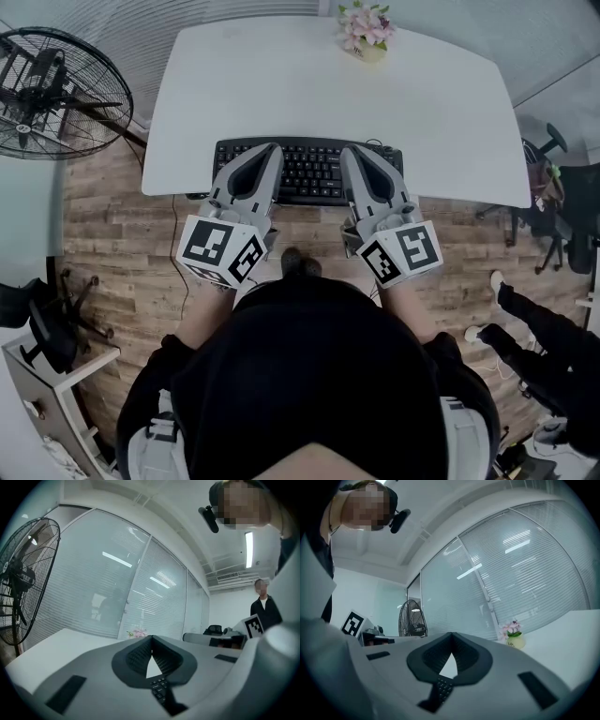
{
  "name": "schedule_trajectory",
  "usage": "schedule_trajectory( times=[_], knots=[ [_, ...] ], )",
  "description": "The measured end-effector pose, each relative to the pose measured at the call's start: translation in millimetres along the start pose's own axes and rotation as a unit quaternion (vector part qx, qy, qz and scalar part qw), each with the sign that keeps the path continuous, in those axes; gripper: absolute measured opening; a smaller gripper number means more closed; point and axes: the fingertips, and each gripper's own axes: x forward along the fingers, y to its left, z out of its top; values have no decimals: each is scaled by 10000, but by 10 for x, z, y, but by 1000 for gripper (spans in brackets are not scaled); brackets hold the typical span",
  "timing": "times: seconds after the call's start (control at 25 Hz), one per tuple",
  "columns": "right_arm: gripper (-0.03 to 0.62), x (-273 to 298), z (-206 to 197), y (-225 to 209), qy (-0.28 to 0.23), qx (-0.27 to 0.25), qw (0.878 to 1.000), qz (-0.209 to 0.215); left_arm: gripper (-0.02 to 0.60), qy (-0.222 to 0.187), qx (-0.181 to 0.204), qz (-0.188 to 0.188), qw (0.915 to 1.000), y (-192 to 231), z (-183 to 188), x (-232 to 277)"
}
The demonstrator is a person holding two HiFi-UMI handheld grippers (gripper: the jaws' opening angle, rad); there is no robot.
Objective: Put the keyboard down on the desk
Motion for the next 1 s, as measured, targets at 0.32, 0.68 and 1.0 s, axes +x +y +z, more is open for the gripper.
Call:
schedule_trajectory(
  times=[0.32, 0.68, 1.0],
  knots=[
    [4, -25, 29, -6, -12, -33, 10000, -14, 12, -44, -44, -16, 10000, -8, 24, -15],
    [4, -46, 65, -45, -30, -34, 10000, -38, 12, -58, -94, -109, 9999, -50, 39, 17],
    [5, -26, 37, -60, 16, 26, 10000, -14, 12, -59, -124, -117, 9998, -42, 44, 51]
  ],
)
